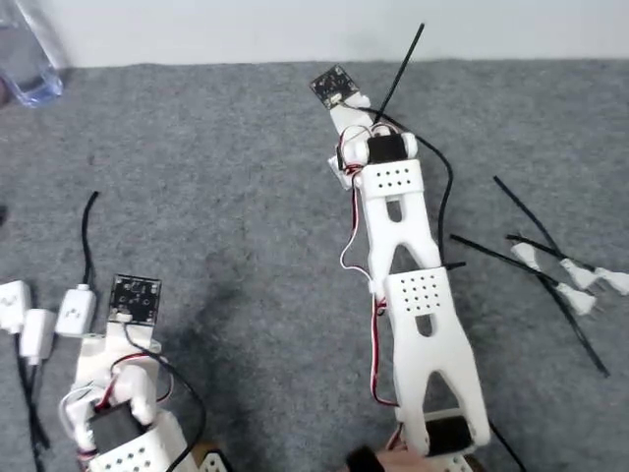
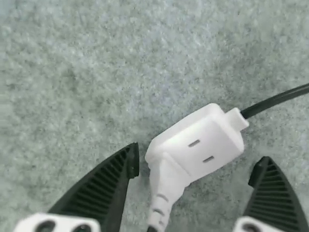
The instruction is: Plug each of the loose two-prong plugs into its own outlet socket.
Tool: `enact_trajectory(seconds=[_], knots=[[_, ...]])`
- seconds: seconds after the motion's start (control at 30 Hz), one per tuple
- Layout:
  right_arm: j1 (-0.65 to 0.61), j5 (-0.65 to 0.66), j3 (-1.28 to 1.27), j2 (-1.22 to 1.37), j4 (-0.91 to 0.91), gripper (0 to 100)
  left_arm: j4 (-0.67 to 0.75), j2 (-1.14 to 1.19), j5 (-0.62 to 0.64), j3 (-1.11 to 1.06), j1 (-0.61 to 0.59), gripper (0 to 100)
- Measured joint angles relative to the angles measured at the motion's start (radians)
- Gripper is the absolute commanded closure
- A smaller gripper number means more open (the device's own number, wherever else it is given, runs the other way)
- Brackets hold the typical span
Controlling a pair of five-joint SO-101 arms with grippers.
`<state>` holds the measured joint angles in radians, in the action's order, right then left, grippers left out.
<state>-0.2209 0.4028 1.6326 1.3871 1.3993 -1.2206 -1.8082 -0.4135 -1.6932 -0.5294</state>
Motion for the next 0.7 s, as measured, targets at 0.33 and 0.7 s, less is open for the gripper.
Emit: enact_trajectory(seconds=[0.33,0.7], knots=[[0.0,0.003,0.0,-0.144,0.107,65.3,0.0,0.0,0.0,0.0,0.0,98],[-0.017,0.003,0.0,-0.399,0.17,65.6,0.0,0.0,0.0,0.0,0.0,98]])
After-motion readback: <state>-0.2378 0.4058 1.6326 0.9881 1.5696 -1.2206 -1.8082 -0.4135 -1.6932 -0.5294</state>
